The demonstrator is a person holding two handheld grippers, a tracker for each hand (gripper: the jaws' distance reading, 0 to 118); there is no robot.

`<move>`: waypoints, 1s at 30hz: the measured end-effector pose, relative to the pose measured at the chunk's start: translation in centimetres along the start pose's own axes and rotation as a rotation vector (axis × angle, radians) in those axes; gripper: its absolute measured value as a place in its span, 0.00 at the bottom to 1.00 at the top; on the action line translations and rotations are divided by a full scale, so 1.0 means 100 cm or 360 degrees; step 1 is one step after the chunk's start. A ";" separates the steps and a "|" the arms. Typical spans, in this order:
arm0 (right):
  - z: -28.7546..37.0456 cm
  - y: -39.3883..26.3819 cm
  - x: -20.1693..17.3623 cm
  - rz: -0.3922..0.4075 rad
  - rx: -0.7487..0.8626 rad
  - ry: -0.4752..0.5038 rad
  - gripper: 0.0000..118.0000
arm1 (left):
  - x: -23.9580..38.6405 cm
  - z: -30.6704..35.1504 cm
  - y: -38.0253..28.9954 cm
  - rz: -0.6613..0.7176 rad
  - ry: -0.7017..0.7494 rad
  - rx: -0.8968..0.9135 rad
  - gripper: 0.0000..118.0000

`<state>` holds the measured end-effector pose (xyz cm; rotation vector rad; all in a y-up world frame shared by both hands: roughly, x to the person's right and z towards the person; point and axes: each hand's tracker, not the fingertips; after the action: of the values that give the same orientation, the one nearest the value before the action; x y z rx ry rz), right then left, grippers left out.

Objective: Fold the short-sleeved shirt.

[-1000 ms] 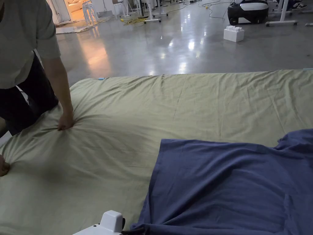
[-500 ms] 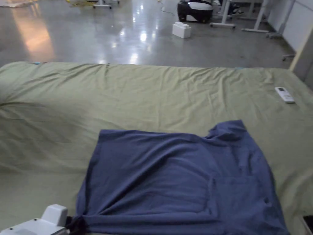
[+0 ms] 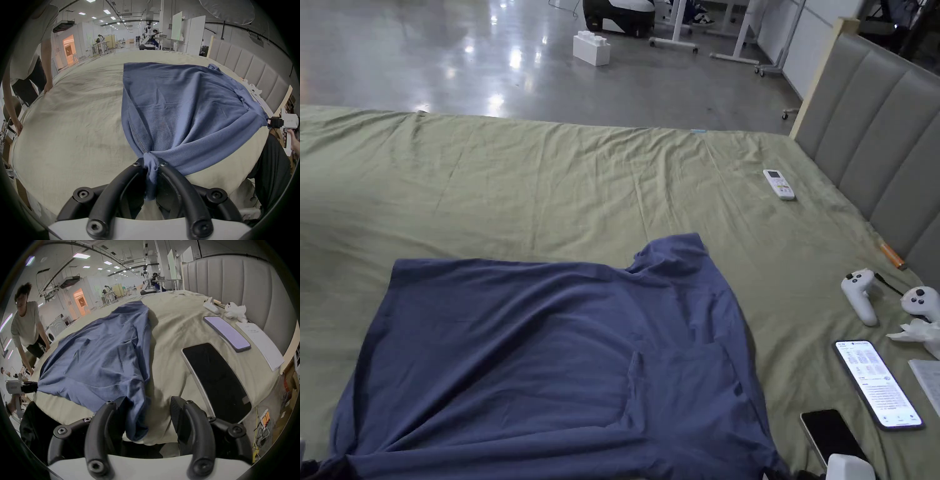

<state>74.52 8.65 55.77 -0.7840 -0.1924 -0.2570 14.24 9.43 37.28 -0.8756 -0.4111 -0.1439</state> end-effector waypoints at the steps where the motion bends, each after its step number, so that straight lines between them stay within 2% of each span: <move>1: 0.003 0.002 -0.001 0.0011 0.0005 0.0007 0.44 | -0.001 0.000 0.000 -0.0012 0.0018 -0.0001 0.10; 6: 0.016 0.002 -0.010 0.0091 0.0034 0.0037 0.06 | 0.003 0.002 -0.001 -0.0036 0.0039 0.0009 0.10; 9: 0.018 0.002 -0.018 0.0149 0.0047 0.0013 0.05 | 0.004 0.007 -0.004 -0.0085 0.0077 0.0053 0.10; 15: 0.040 0.004 -0.016 0.0047 0.0174 0.0032 0.05 | 0.002 0.037 -0.012 -0.0088 0.0069 0.0274 0.09; 21: 0.063 0.023 -0.024 0.0086 0.0275 0.0048 0.05 | 0.001 0.059 -0.003 -0.0087 0.0029 0.0406 0.09; 27: 0.046 0.098 -0.039 0.0093 0.0368 0.0065 0.05 | -0.013 0.047 0.055 -0.0059 0.0003 0.0418 0.09; 30: 0.009 0.146 -0.048 0.0120 0.0327 0.0040 0.05 | -0.024 0.019 0.097 0.0011 0.0026 0.0359 0.09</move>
<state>74.27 19.95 45.30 -0.5828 -0.1620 -0.1725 14.33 16.92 30.42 -0.6532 -0.4006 -0.0959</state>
